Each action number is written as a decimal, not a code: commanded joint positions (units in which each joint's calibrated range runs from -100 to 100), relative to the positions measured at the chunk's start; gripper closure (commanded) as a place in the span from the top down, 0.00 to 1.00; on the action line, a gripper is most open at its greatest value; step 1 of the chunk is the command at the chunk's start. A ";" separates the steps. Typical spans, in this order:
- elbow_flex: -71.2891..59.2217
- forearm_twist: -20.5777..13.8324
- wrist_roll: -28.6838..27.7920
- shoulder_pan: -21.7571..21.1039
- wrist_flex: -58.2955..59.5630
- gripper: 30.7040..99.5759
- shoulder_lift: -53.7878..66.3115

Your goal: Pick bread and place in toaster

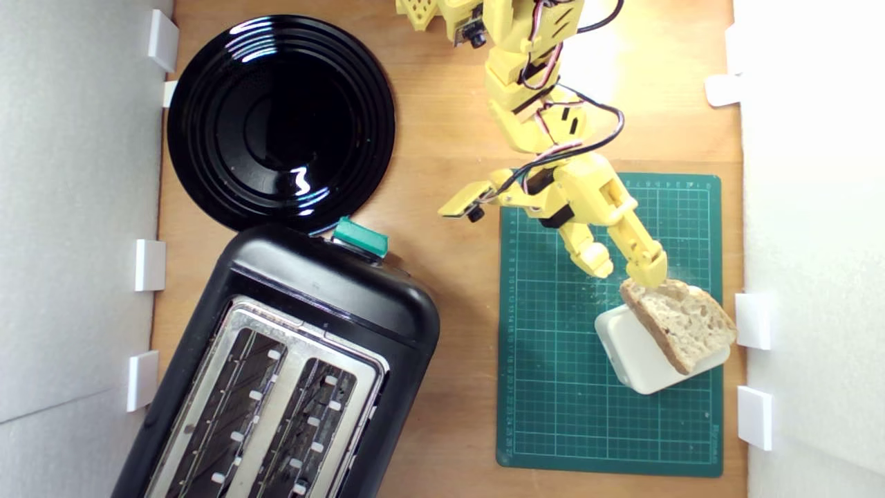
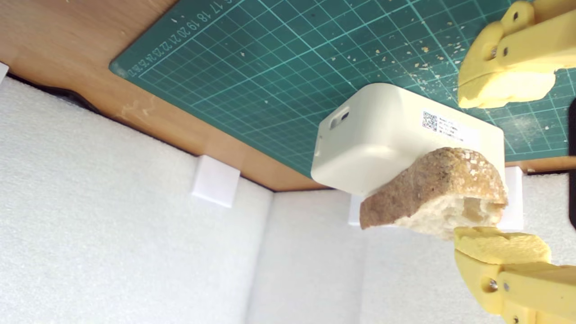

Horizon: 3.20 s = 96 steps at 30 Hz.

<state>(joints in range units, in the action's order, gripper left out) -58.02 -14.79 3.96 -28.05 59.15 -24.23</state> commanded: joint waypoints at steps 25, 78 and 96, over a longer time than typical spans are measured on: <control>9.86 0.29 0.51 -2.89 2.02 0.84 -3.89; 15.67 3.73 1.19 -3.37 1.60 0.36 -5.22; 15.58 3.46 1.19 -1.44 -23.74 0.33 21.90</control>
<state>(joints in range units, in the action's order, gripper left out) -44.15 -11.68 5.25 -30.89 41.44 -14.99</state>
